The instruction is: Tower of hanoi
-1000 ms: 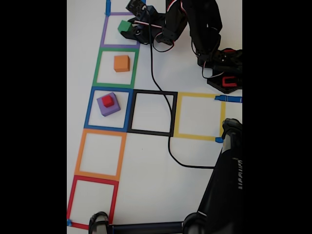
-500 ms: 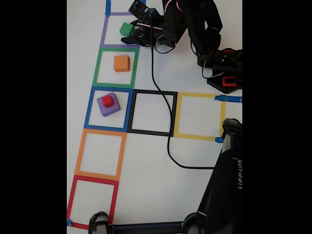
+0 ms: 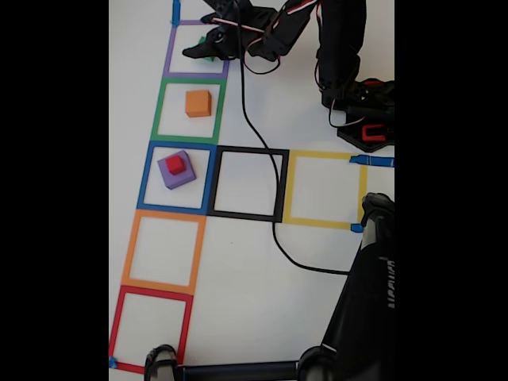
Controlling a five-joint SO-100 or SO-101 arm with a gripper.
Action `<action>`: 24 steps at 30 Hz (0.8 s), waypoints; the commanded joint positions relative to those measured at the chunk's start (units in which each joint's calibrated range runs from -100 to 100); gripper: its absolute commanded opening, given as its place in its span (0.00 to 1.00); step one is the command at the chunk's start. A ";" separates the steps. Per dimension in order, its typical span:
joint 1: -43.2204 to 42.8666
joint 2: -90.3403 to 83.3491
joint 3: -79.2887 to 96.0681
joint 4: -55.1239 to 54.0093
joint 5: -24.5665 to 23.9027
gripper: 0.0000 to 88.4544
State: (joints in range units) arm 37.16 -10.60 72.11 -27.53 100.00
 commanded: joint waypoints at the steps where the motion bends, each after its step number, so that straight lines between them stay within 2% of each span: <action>1: 0.04 -19.32 -6.20 28.66 0.00 0.06; 4: -1.39 -26.75 -10.20 43.48 0.00 0.02; 8: -5.23 -35.79 -16.75 63.64 0.00 0.01; 15: -16.64 -45.72 -34.93 94.57 0.00 0.01; 24: -33.13 -46.93 -60.11 115.87 0.00 0.01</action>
State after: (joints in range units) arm 8.95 -56.18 22.44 82.27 100.00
